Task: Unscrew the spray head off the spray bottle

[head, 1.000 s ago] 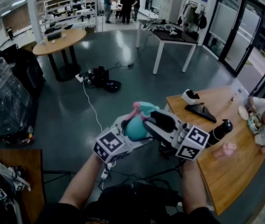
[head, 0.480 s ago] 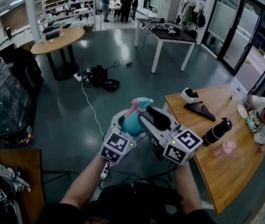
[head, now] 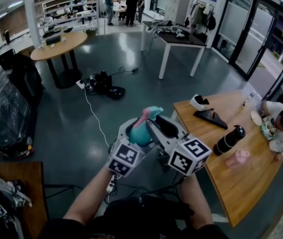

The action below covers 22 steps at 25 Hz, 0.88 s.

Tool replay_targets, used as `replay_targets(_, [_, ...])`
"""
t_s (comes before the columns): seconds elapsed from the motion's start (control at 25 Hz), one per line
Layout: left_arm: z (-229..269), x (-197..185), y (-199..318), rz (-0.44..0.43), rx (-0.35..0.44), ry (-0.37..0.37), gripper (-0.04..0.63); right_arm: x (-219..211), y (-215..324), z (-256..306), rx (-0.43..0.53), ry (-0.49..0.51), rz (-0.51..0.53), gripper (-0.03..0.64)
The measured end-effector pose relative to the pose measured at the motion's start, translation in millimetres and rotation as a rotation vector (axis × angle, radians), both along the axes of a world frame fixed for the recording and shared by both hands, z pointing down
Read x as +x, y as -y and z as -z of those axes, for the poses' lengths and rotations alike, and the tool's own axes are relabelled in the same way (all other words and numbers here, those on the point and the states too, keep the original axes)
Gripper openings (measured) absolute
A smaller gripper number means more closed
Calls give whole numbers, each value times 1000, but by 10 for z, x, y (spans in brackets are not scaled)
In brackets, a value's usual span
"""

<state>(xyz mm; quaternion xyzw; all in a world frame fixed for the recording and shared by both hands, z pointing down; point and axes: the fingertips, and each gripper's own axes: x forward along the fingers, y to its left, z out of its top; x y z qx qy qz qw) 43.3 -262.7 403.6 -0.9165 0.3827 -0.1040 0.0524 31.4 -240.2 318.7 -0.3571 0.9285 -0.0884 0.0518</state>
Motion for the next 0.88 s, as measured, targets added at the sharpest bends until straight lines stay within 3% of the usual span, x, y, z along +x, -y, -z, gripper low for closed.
replay_targets(0.28, [90, 104, -140, -147, -19, -38, 436, 52, -84, 68, 27, 12, 103, 133])
replay_targets(0.6, [135, 155, -299, -287, -56, -84, 436, 49, -192, 103, 63, 36, 288, 133])
replay_targets(0.88, [159, 254, -547, -461, -105, -132, 436, 124, -348, 123, 89, 122, 466, 133])
